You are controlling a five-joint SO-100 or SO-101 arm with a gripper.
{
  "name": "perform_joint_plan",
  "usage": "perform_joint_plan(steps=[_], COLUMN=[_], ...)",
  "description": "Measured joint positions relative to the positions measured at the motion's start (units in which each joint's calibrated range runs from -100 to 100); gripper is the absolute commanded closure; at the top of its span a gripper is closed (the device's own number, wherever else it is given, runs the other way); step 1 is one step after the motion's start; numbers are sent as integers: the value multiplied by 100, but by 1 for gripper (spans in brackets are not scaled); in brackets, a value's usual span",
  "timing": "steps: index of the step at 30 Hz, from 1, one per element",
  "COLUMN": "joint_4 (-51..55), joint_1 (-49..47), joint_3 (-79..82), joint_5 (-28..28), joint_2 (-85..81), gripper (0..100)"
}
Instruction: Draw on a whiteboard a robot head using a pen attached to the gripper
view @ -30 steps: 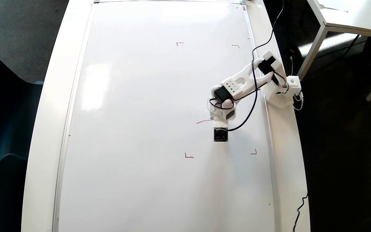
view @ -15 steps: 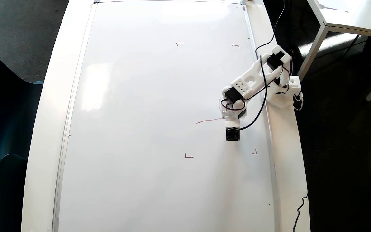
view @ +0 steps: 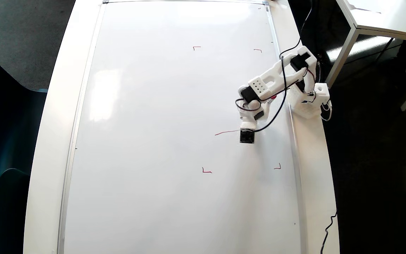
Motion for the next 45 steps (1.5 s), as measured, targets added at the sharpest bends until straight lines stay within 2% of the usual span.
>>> perform_joint_plan(steps=[5,15,20,34,45], joint_4=[25,25,0,-473,-557], joint_1=[747,2949,3635,4676,4947], joint_3=[137,192,292,137,-101], joint_5=[122,766,1004,1538,1596], joint_2=[-17,-229,-474,-627,-551], gripper=[99,99,99,99,99])
